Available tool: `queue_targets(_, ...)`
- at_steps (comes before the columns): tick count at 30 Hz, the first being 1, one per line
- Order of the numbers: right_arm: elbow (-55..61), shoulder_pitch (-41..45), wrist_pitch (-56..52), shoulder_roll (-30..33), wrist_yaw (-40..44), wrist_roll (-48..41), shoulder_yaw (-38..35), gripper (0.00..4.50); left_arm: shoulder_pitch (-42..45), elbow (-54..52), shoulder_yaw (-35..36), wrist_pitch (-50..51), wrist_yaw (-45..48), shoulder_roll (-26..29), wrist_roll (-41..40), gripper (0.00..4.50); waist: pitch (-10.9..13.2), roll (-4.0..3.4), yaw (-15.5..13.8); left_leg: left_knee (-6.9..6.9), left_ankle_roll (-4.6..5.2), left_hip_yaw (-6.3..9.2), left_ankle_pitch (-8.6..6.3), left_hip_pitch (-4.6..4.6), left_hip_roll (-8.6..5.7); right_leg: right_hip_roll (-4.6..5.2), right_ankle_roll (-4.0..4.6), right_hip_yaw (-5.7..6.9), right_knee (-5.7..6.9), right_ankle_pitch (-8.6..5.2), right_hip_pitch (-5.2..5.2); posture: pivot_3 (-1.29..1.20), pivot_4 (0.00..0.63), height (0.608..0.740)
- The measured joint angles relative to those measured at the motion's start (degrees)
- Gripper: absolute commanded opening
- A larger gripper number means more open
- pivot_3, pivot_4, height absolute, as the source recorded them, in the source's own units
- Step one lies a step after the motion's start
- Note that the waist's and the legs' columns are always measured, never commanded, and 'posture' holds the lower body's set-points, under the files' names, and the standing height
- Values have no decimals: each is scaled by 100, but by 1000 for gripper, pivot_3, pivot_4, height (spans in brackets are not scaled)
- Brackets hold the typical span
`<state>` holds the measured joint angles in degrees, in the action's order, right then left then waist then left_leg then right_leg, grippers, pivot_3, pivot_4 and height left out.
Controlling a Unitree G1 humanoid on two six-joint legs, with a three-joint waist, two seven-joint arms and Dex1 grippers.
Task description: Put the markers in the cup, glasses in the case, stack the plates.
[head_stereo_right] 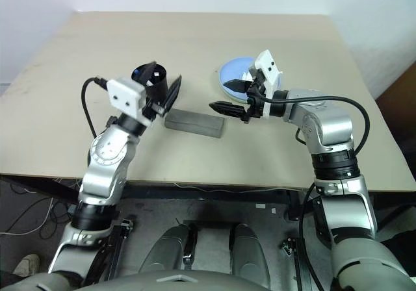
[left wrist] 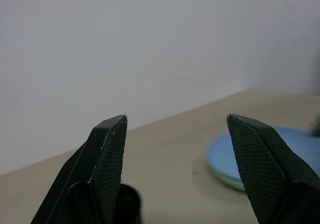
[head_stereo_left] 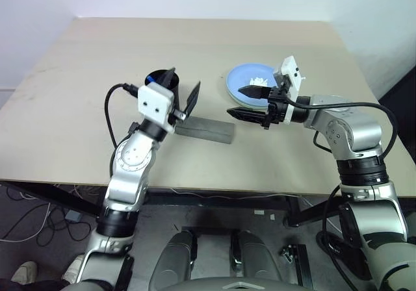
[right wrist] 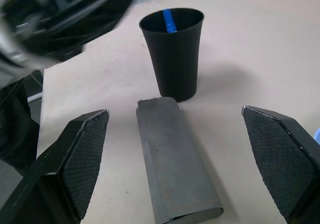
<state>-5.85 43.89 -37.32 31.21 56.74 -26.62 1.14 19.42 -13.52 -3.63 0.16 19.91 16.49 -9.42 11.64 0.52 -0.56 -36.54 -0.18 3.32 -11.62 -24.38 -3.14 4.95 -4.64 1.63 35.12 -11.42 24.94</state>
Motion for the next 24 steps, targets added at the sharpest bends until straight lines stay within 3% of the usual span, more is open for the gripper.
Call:
queue_targets(10, -21, -304, 160, 334, 69, -75, -434, 4500, -904, -807, 687, 910, 1559, 1069, -1701, 3340, 0, -2, -8, -14, 4, 0, -3, -1, 3, 5, 7, 2, -8, 0, -9, 0, 150, 735)
queue_targets(19, 261, -916, 119, 633, 330, -229, -500, 4500, -1135, -602, 1231, 1585, 3014, 1634, -3210, 3340, 0, -2, 5, -14, 4, -1, -3, -1, 8, 6, 8, 3, -10, -2, -9, 0, 150, 735)
queue_targets(24, 474, -1082, 84, 714, 351, -412, -728, 4500, -1154, -28, 1478, 1585, 3714, 1727, -3454, 4464, 1, -2, -4, -12, 2, 1, -5, -3, 14, 5, 8, 4, -16, -4, -7, 0, 150, 735)
